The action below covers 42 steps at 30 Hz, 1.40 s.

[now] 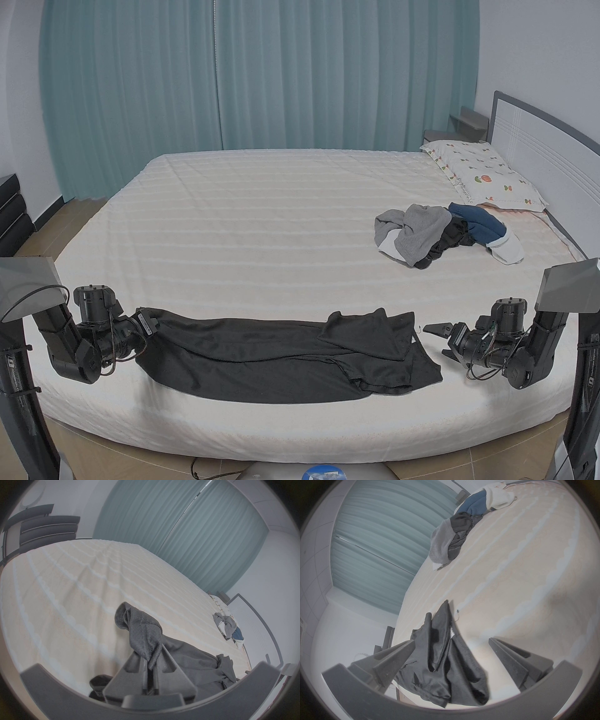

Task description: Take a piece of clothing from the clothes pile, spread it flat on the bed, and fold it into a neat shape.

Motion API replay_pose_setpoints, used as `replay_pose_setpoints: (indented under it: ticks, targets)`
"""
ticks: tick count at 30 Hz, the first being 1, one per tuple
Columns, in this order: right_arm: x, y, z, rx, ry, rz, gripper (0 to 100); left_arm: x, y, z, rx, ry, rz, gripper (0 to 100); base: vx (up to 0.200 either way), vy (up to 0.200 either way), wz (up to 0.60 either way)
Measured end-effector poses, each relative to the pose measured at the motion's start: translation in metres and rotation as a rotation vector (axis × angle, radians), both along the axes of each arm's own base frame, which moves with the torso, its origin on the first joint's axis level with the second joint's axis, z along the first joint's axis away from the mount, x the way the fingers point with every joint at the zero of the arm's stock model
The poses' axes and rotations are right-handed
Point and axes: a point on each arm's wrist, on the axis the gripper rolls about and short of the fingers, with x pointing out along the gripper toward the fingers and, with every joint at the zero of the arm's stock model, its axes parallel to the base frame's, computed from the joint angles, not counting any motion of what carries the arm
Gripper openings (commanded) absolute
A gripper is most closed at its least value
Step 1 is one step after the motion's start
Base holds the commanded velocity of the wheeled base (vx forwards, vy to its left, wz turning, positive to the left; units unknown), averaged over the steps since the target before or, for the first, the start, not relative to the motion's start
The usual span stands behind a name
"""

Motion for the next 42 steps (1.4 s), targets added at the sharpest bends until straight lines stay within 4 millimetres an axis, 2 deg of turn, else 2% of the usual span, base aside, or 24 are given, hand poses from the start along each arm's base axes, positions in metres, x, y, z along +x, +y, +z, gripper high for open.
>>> replay_pose_setpoints:
  ticks: [8, 17, 33, 38, 42]
  targets:
    - [0.0, 0.001, -0.001, 0.002, 0.003, 0.001, 100, -0.003, -0.015, 0.01, 0.018, -0.011, -0.018, 0, 0.0, -0.2, 0.0]
    - [0.001, 0.003, -0.005, 0.0, 0.012, 0.004, 100, -0.005, -0.05, 0.025, 0.059, 0.049, -0.065, 0, 0.0, -0.2, 0.0]
    - [0.001, 0.004, -0.009, -0.003, 0.022, 0.006, 100, 0.012, -0.141, 0.069, 0.103, 0.107, -0.181, 0, 0.0, -0.2, 0.0]
    - [0.001, 0.005, -0.01, -0.004, 0.025, 0.007, 100, 0.017, -0.173, 0.078, 0.081, 0.14, -0.219, 0, 0.0, -0.2, 0.0]
    - [0.0, 0.005, -0.01, -0.004, 0.026, 0.008, 100, 0.02, -0.195, 0.076, 0.06, 0.15, -0.244, 0, 0.0, -0.05, 0.0]
